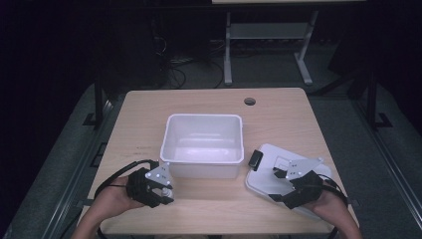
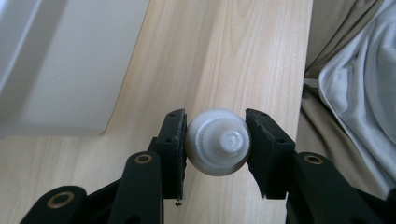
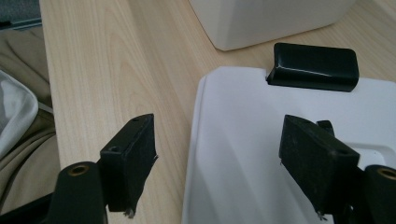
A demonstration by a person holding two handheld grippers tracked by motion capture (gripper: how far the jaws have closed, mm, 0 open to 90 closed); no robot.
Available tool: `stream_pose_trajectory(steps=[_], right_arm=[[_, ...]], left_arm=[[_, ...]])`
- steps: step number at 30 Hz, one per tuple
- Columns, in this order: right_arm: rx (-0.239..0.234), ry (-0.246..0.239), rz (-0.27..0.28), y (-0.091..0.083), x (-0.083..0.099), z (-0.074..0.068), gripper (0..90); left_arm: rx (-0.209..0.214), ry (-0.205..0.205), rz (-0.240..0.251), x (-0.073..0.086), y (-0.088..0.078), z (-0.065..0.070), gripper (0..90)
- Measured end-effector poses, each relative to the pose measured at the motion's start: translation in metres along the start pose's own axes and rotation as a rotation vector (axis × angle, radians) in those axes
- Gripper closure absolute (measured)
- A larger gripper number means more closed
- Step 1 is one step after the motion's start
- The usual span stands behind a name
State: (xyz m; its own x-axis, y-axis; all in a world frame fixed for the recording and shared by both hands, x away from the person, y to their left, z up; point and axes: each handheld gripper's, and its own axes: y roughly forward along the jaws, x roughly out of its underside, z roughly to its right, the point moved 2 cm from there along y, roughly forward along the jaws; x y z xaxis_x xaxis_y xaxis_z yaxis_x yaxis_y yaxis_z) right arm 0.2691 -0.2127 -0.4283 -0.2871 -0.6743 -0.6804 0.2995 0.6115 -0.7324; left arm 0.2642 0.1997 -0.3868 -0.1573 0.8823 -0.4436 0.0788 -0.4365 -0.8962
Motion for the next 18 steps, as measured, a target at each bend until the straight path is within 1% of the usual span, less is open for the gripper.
stream_pose_trajectory(steps=[1, 3, 7, 10, 11, 14, 18], right_arm=[[0.002, -0.007, 0.002, 0.000, 0.000, 0.000, 26.4], [0.003, 0.001, 0.001, -0.001, 0.000, 0.000, 26.4], [0.006, -0.005, 0.000, -0.001, 0.000, 0.000, 26.4], [0.008, -0.005, 0.002, -0.001, 0.000, 0.001, 26.2], [0.005, -0.008, 0.005, -0.001, 0.000, 0.001, 26.2], [0.005, -0.009, 0.005, -0.001, 0.000, 0.002, 26.2], [0.002, -0.002, -0.003, 0.002, 0.001, 0.002, 26.2]], left_arm=[[-0.003, -0.001, 0.004, 0.000, -0.003, 0.000, 60.0], [-0.002, -0.008, 0.008, 0.001, -0.008, 0.000, 60.0], [-0.005, -0.011, 0.019, 0.002, -0.017, -0.002, 60.0], [-0.010, -0.010, 0.021, 0.002, -0.022, -0.002, 60.0], [-0.012, -0.007, 0.027, 0.001, -0.026, -0.002, 60.0], [-0.013, -0.009, 0.028, 0.001, -0.030, -0.003, 60.0], [-0.014, -0.019, 0.027, 0.002, -0.034, -0.009, 60.0]])
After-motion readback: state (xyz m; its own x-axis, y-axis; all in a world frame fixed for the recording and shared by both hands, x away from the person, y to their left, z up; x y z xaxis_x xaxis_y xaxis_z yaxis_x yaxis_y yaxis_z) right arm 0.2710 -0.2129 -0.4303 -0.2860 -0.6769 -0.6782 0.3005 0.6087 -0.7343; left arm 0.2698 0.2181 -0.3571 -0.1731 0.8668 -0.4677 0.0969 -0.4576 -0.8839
